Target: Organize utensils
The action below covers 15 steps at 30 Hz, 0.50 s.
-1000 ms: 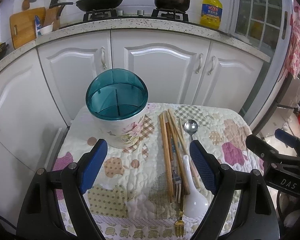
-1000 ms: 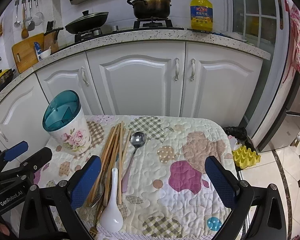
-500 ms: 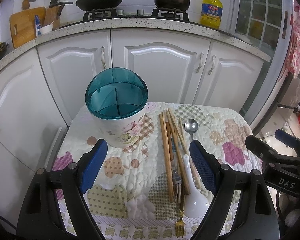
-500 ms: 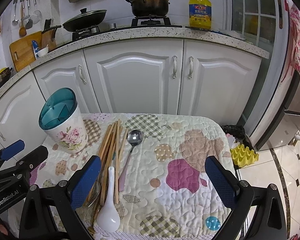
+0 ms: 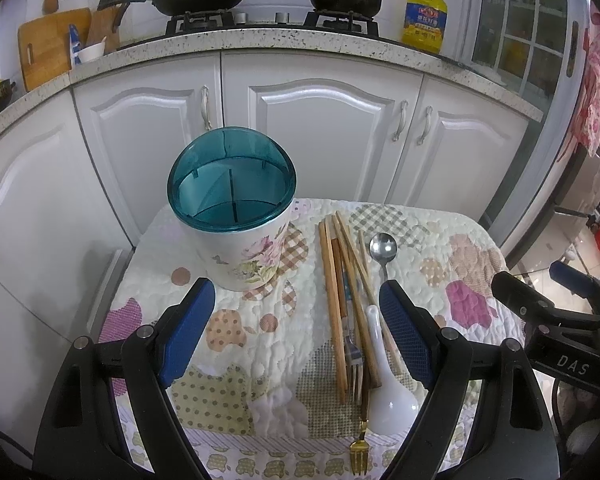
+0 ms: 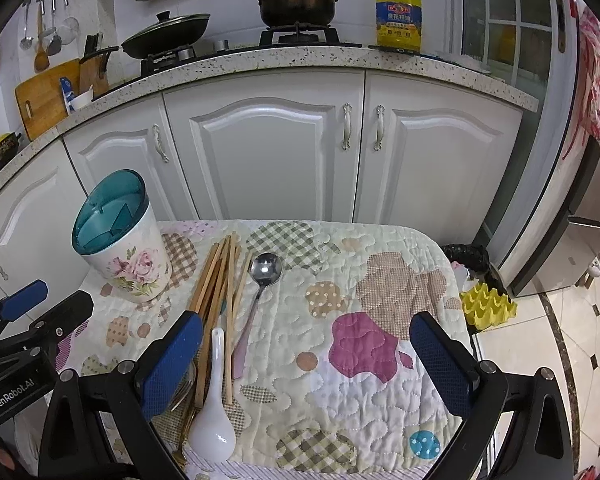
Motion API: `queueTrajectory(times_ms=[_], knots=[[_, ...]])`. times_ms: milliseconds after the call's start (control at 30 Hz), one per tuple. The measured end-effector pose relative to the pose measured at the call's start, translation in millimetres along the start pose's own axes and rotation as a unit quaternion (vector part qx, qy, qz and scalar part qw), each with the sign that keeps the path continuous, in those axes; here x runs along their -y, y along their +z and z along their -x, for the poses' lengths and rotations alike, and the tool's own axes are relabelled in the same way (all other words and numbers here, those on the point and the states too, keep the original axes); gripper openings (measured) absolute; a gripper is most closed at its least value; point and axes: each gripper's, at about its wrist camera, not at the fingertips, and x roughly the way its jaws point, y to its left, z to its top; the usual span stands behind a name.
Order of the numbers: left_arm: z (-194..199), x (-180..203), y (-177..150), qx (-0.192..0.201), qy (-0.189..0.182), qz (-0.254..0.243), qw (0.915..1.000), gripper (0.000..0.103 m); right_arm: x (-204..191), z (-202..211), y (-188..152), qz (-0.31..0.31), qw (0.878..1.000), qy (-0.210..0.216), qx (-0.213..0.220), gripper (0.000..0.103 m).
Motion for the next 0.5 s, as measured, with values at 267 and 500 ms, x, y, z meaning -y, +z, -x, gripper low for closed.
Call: queueTrajectory(times_ms=[267, 500], knots=[[-2.1, 0.5, 0.3, -0.003, -0.006, 0.004, 1.0000, 0.085, -1.7, -1.8, -0.2, 0.006, 1.000, -0.002, -0.005, 0.103], [-2.2, 1.3, 0.8, -0.003, -0.007, 0.004, 1.0000, 0.085, -1.2, -1.9, 0.3, 0.006, 1.000, 0.001, -0.007, 0.103]])
